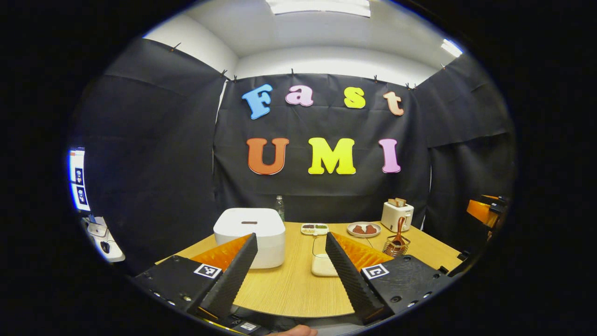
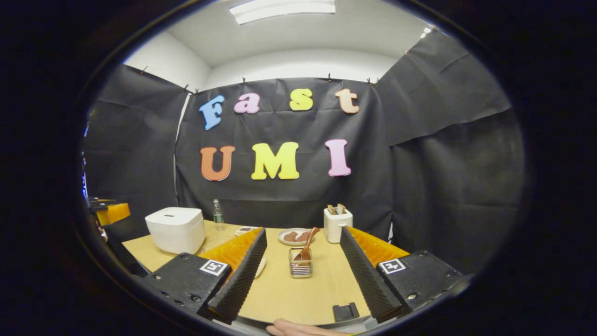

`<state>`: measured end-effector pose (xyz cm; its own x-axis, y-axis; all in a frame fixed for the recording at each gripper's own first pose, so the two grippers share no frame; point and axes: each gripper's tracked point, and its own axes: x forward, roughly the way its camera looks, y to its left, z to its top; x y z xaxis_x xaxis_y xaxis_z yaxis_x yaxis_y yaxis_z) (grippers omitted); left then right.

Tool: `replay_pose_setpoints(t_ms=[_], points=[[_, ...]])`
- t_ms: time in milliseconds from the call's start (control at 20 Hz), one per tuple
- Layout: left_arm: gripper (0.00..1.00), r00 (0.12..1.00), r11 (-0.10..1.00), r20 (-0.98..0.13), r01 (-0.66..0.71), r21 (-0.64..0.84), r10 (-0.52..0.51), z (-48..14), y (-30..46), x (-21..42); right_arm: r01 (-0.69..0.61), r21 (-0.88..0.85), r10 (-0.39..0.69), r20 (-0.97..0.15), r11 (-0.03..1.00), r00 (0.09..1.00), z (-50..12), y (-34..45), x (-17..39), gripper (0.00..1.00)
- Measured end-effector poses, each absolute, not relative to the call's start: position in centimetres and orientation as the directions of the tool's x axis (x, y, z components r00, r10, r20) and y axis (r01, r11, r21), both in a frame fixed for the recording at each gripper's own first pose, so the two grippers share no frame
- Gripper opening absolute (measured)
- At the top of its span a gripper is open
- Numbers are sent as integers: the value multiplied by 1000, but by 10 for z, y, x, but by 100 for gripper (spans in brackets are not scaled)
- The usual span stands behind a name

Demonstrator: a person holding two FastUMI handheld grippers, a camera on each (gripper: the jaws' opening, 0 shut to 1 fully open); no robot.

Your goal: Close the left gripper, press the button to open the rice cooker; take a wooden spoon from the chopstick holder with the right hand, scoop a spoonful of rice and pour it into the rice cooker, then put the wooden spoon back into the chopstick holder.

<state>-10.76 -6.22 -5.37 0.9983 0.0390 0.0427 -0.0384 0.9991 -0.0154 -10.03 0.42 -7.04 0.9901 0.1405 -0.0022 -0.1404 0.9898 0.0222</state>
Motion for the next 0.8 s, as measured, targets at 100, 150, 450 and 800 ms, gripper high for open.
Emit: replay_pose_setpoints(t_ms=[100,150,450,800], points=[[94,998,1000,60,-23,-1,23,-46,-69,-112,-132,18,132,-1,991,991,-70,-1,-100,96],[94,997,1000,67,-23,6,22,-43,-69,-113,-125,15,125,-2,992,992,-70,-4,-101,100],[94,993,1000,113,19,24,-22,-25,-83,-122,-106,9,105,26,994,994,-61,-15,-105,96],[94,984,1000,179,19,14,-21,-7,-88,-133,-84,32,84,4,996,996,-60,-32,-109,96]])
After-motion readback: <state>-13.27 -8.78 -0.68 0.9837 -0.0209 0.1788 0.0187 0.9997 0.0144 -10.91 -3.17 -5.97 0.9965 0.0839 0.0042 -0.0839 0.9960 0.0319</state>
